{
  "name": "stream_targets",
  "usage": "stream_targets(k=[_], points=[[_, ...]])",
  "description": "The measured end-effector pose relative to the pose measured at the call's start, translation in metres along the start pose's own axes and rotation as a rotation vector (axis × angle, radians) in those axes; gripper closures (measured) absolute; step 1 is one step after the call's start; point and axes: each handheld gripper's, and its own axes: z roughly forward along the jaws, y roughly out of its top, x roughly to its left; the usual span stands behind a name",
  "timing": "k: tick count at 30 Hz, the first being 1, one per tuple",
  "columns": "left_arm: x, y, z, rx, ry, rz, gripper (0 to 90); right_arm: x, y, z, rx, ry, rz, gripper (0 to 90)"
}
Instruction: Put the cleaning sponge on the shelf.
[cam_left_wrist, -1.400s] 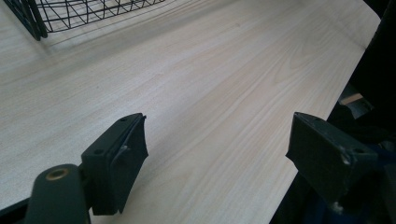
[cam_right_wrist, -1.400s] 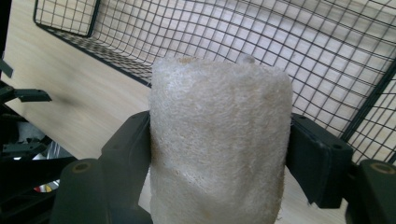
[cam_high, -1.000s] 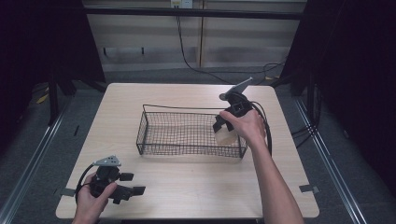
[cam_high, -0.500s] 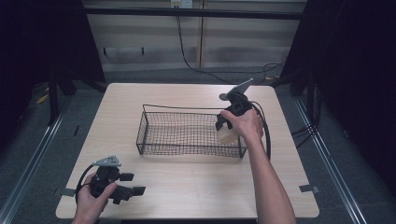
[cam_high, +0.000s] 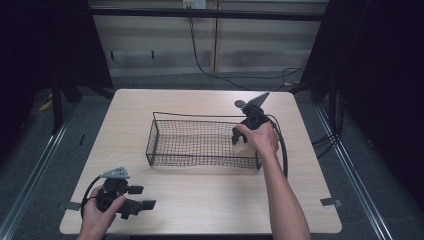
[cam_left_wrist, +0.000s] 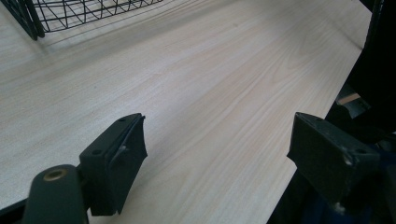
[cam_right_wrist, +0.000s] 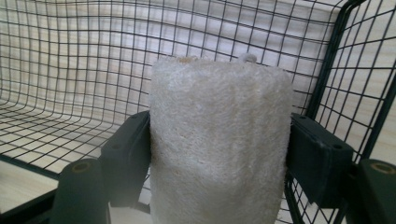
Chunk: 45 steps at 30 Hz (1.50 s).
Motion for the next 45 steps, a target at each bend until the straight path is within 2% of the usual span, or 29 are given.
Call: stream_targets(k=[2, 7, 22, 26, 30, 34, 36, 44, 45], points=[[0.000, 0.000, 0.000, 0.005, 0.003, 0.005, 18.5, 0.000, 0.000, 0.001, 0.012, -0.003, 0.020, 28.2], [0.000, 0.000, 0.000, 0.002, 0.001, 0.001, 18.5, -0.003, -0.002, 0.008, 0.011, -0.028, 0.018, 28.2], [0.000, 0.000, 0.000, 0.001, 0.004, 0.001, 18.5, -0.002, -0.005, 0.026, 0.043, -0.060, 0.048, 28.1], [0.000, 0.000, 0.000, 0.001, 0.008, -0.002, 18.5, -0.001, -0.005, 0.028, 0.037, -0.078, 0.055, 28.1], [0.000, 0.000, 0.000, 0.001, 0.009, -0.002, 18.5, -0.001, -0.006, 0.028, 0.038, -0.075, 0.062, 28.0], [0.000, 0.000, 0.000, 0.003, 0.005, -0.001, 18.5, -0.002, -0.006, 0.030, 0.050, -0.107, 0.070, 28.0], [0.000, 0.000, 0.000, 0.001, 0.008, 0.000, 18.5, -0.002, -0.006, 0.031, 0.047, -0.107, 0.081, 27.9], [0.000, 0.000, -0.001, 0.002, 0.006, 0.000, 18.5, 0.000, -0.006, 0.032, 0.056, -0.124, 0.073, 27.6], [0.000, -0.001, -0.001, -0.002, 0.006, -0.004, 18.5, 0.001, -0.005, 0.033, 0.059, -0.127, 0.057, 27.3]])
